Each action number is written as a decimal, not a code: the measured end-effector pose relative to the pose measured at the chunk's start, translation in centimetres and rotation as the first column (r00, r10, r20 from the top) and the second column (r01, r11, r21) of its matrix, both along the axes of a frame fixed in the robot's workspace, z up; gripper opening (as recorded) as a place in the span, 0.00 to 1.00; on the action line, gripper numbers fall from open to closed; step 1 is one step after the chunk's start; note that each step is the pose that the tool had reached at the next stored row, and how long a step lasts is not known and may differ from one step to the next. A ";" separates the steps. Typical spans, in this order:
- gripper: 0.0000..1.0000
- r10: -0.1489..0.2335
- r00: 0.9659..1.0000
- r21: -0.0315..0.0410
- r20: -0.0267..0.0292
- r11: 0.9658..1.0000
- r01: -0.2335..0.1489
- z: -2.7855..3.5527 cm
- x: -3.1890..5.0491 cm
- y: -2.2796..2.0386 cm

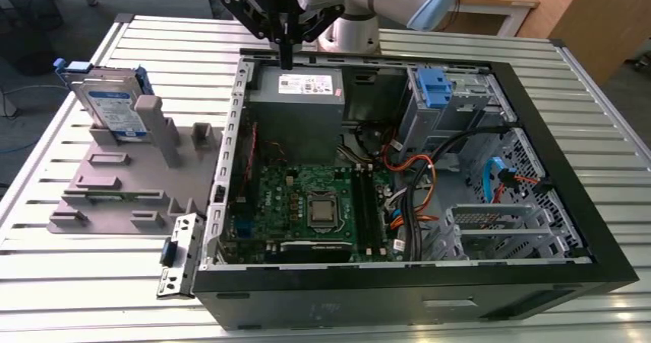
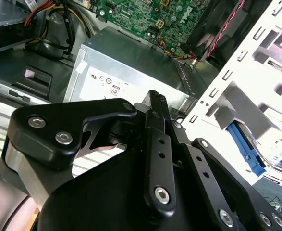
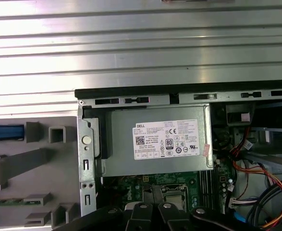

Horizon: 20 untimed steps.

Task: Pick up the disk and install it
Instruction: 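Reach for the disk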

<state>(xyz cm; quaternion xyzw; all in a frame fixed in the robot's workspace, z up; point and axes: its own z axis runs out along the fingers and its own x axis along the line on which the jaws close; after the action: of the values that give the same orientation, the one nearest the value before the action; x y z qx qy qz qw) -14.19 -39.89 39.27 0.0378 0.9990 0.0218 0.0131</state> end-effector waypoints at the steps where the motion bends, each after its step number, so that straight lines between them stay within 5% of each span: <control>1: 0.11 0.000 1.000 0.000 0.000 1.000 0.000 0.00 -0.01 0.00; 9: 0.11 0.000 1.000 0.000 0.000 1.000 0.000 0.00 -0.26 -0.01; 20: 0.11 0.000 1.000 0.000 0.001 1.000 0.000 -0.03 -2.39 0.00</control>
<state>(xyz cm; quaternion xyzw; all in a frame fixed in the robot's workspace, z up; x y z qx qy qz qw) -16.58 -39.89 39.24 0.0378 0.9990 0.0218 0.0137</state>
